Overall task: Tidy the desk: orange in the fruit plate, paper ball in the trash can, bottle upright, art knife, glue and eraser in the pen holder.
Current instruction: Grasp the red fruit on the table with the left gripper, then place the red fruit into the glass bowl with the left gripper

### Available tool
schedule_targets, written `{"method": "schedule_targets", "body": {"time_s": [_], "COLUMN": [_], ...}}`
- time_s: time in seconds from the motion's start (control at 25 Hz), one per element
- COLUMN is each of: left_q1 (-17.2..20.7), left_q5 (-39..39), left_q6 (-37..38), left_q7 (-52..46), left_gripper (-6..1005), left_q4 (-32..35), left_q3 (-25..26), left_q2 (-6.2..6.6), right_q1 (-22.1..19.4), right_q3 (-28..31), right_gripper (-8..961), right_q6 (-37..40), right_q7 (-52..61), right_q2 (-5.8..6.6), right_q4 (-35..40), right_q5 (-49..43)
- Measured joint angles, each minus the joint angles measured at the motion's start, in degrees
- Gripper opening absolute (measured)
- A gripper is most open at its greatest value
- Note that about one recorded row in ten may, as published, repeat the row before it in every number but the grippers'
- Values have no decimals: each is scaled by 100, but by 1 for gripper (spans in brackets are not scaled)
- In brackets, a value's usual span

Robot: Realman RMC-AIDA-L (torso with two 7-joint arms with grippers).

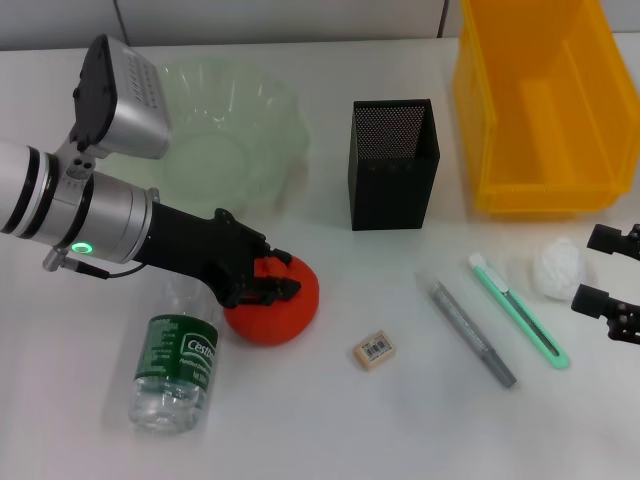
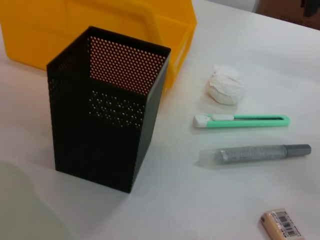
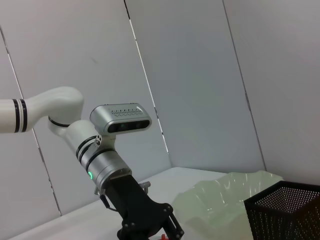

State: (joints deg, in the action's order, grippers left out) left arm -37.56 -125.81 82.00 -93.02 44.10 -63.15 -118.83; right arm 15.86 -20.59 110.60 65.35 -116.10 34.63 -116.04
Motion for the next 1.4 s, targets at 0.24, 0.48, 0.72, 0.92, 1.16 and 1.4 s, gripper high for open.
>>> {"method": "schedule_targets", "body": {"time_s": [0.24, 0.48, 0.72, 0.92, 1.16, 1.4], "left_q1": [10, 8, -17, -57, -5, 118], "left_q5": [41, 463, 712, 701, 711, 1089], "left_q6": [43, 388, 664, 119, -1115, -1265], "left_q7": [-64, -39, -34, -193, -335, -179], "left_gripper": [324, 238, 198, 204, 299, 469], "left_q4": [-7, 57, 408, 400, 295, 134], "left_q3": [28, 490, 2001, 2362, 2339, 2341], "left_q2": [4, 40, 78, 85, 34, 35], "right_q1": [9, 13, 61, 122, 250, 486], "right_q3": [5, 43, 47, 34, -60, -280], "right_gripper": [847, 847, 846, 846, 846, 846], "right_q6": [-31, -84, -278, -402, -438, -433], "right_q7": [7, 21, 23, 28, 322, 2104], "right_q2": [0, 0, -21, -64, -53, -72], "right_q4": [-1, -39, -51, -53, 85, 1378], "right_q5": [0, 19, 37, 25, -21, -663]}}
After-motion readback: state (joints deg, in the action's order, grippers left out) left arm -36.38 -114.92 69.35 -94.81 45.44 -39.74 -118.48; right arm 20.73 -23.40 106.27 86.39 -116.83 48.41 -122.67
